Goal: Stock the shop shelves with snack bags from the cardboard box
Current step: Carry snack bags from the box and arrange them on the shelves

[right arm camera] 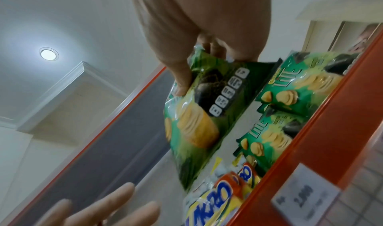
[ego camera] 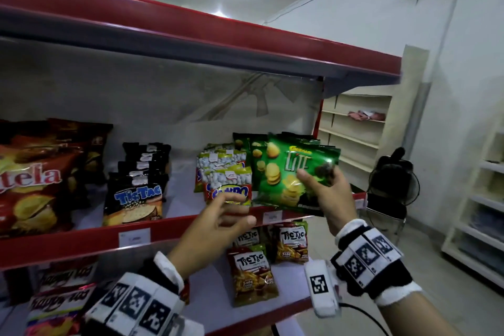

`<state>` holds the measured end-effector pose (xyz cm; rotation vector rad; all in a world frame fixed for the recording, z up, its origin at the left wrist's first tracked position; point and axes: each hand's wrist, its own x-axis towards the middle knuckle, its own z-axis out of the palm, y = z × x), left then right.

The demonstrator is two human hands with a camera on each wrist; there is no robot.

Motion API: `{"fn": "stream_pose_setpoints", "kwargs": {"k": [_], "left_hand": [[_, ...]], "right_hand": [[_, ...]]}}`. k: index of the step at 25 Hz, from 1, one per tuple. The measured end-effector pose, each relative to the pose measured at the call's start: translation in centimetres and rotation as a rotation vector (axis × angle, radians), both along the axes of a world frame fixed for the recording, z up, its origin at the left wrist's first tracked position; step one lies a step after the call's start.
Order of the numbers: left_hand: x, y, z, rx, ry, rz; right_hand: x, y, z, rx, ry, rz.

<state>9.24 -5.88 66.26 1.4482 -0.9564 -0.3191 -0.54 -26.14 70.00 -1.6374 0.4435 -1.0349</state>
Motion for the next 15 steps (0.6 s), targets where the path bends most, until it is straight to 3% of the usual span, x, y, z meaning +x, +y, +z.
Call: {"fn": "stream_pose_setpoints", "kwargs": {"k": [4, 8, 15], "left_hand": [[-0.4, -4.1, 0.2, 0.082, -0.109, -0.031], [0.1, -9.2, -0.1, 0.140, -0.255, 0.125], [1.4, -17.2, -1.5, 0.561, -0.394, 0.463]], "right_hand": [[2.6, -5.4, -0.2, -0.003, 0.039, -0.129], [6.1, -9.5, -0.6, -0.108, 0.156, -0.106], [8.5, -13.7, -2.8, -0.373, 0.322, 0.177]]}}
